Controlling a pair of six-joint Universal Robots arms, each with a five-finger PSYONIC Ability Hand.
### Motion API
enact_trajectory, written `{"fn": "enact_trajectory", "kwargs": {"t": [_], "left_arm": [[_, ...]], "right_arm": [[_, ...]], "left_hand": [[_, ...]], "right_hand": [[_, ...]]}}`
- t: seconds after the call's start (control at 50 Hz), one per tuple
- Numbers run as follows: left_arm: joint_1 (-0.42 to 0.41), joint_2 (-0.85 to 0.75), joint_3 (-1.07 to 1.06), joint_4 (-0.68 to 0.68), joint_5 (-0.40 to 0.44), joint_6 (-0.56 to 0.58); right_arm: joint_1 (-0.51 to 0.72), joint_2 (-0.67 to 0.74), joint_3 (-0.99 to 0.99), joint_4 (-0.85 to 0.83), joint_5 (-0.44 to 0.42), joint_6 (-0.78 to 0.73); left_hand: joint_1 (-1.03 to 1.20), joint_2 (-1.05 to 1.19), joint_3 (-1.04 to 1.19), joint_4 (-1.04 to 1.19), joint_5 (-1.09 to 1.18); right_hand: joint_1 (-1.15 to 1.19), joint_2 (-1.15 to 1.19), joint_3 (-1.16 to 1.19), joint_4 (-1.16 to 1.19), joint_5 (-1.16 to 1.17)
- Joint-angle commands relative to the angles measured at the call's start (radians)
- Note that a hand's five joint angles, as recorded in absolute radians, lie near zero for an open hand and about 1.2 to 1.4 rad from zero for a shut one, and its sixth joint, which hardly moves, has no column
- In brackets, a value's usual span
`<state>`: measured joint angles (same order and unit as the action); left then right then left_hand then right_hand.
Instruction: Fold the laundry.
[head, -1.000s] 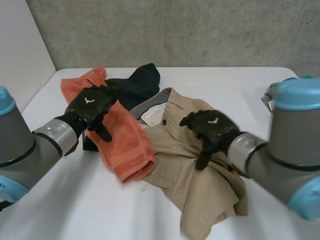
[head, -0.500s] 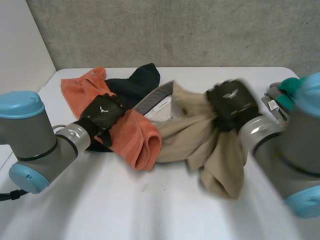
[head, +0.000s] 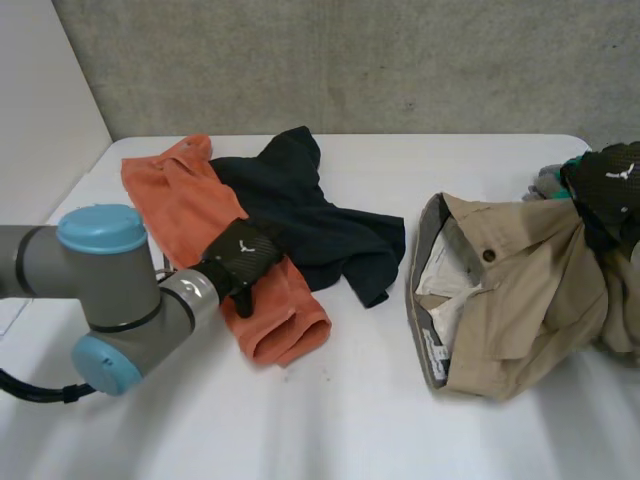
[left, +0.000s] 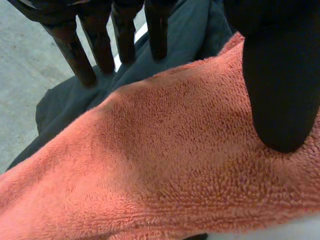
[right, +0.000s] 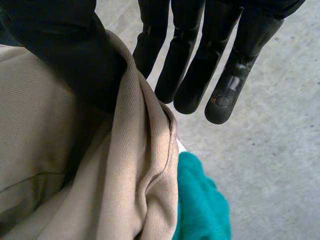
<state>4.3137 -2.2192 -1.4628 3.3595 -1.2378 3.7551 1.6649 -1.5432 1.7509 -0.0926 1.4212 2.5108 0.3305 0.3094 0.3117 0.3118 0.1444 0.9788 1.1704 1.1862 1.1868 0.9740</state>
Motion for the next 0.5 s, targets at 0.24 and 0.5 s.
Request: {"fn": "enact_trajectory", "kwargs": {"t": [0.24, 0.5], "left_arm": [[0.012, -0.039, 0.169, 0.014, -0.162, 0.058], [0.284, 0.065, 0.254, 0.485, -0.537, 0.224]], "right_arm": [[0.006, 0.005, 0.036, -0.016, -0.03, 0.034], [0.018, 0.012, 0.033, -0.018, -0.028, 0.037]], "left_hand": [[1.066, 1.087, 1.085, 1.084, 1.077], [1.066, 1.087, 1.085, 1.084, 1.077]], "right_hand": [[0.417, 0.226, 0.21, 0.209, 0.248], [0.417, 0.226, 0.21, 0.209, 0.248]]}}
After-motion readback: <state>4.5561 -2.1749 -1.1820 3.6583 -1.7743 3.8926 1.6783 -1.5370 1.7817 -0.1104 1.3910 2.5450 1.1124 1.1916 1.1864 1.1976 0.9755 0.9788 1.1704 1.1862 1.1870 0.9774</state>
